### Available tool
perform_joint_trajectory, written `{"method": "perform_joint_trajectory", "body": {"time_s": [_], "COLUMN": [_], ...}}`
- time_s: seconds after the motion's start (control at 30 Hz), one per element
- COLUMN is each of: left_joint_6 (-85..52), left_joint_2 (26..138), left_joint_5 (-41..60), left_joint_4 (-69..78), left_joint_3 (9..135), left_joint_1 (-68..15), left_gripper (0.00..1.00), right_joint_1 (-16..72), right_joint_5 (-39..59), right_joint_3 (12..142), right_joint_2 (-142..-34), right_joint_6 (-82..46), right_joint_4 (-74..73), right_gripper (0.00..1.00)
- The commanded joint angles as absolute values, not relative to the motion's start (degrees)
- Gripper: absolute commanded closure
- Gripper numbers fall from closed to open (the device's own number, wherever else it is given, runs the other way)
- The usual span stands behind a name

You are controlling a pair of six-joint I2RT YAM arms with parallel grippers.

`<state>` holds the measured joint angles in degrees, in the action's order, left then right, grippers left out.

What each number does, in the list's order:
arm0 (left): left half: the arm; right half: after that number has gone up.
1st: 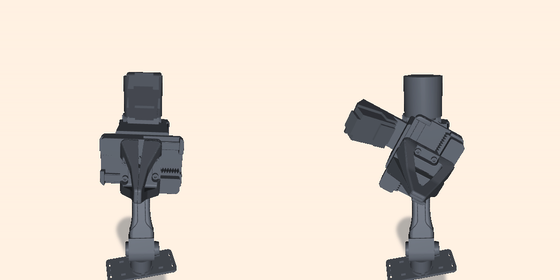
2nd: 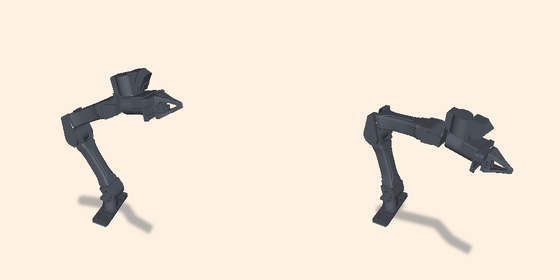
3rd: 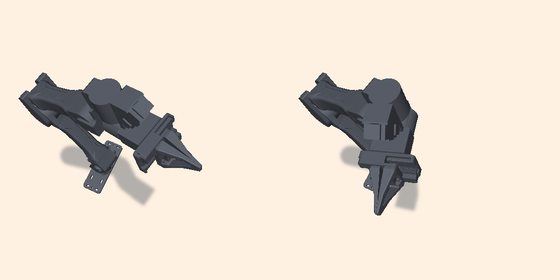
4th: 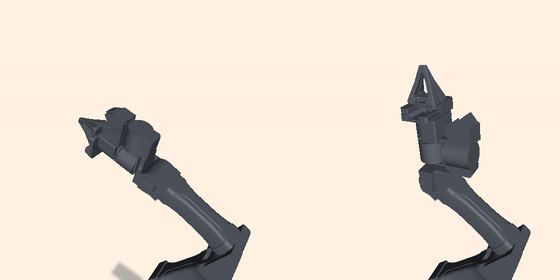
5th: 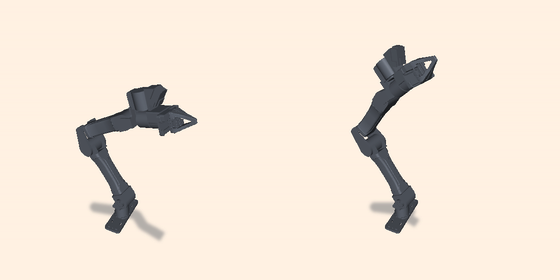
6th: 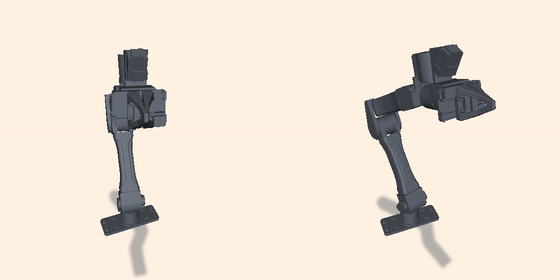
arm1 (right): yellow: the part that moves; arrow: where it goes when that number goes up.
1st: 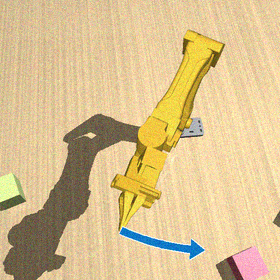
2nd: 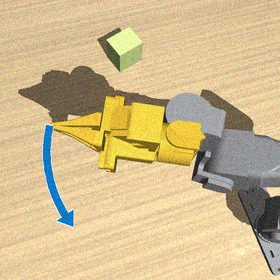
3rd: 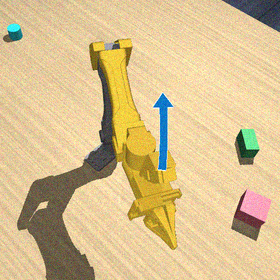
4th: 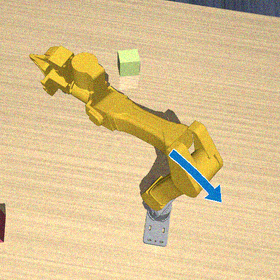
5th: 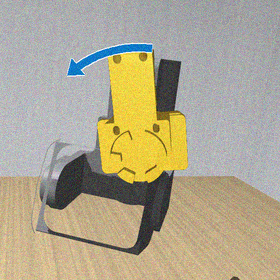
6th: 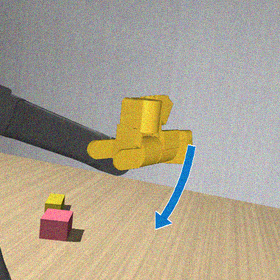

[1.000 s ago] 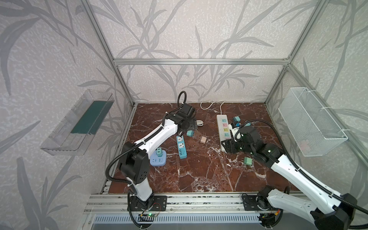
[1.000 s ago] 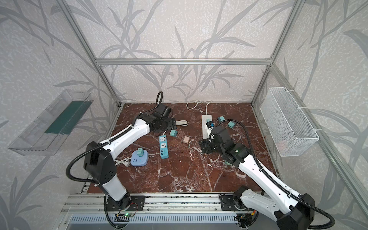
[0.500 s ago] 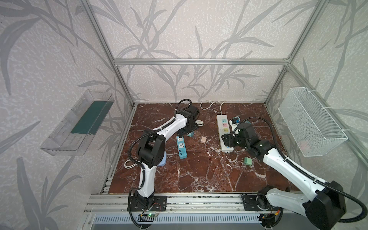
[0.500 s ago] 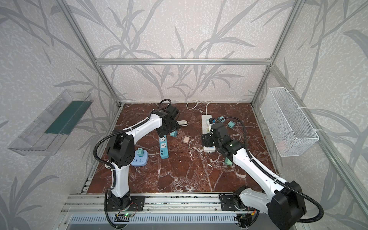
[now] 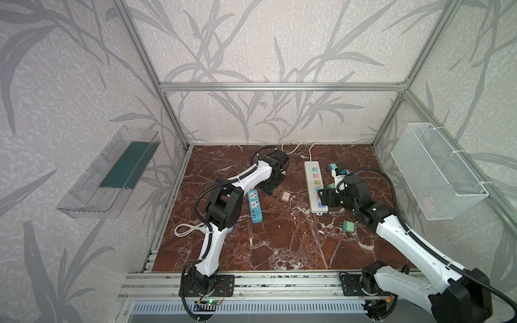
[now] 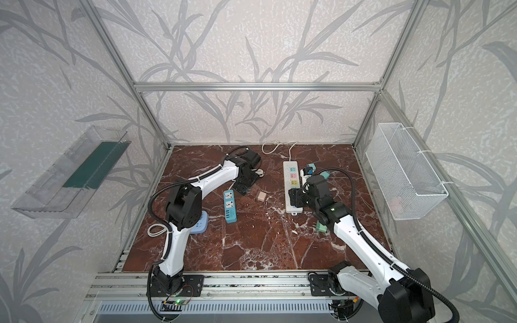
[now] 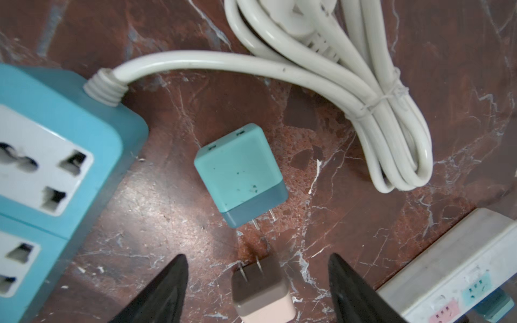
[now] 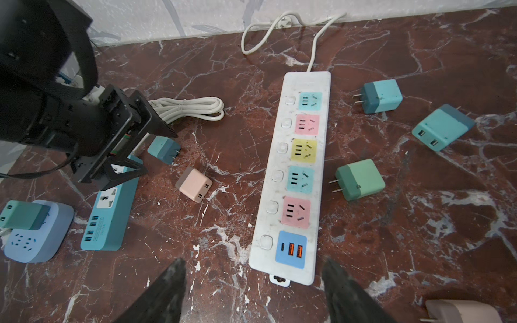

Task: Insert the plug
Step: 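Lower and close the left gripper on the small teal cube adapter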

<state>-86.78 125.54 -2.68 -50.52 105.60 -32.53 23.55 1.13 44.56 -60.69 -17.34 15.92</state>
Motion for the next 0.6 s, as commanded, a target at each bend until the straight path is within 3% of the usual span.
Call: {"method": "perform_joint_trajectory", "body": {"time_s": [0.0,0.57], "left_joint_6": [-92.6,-95.8], "left_joint_2": [126.7,134.9], "left_joint_5": [-5.9,-8.7], "left_joint_4": [-51.4,-56.7], "left_joint_3": [107.4,113.4], "left_joint_1": [-32.1,-30.4], "left_gripper": [0.25,0.32], "right_joint_1": [23.3,23.1], "right_joint_5": [3.1,5.7], "right_joint_3": [43.4,42.9], "right_joint_2": [-59.9,-59.5], "right_joint_6": [-18.0,-18.2], "right_joint_4": [15.0,14.8], "right_gripper": [0.24,0.24]}}
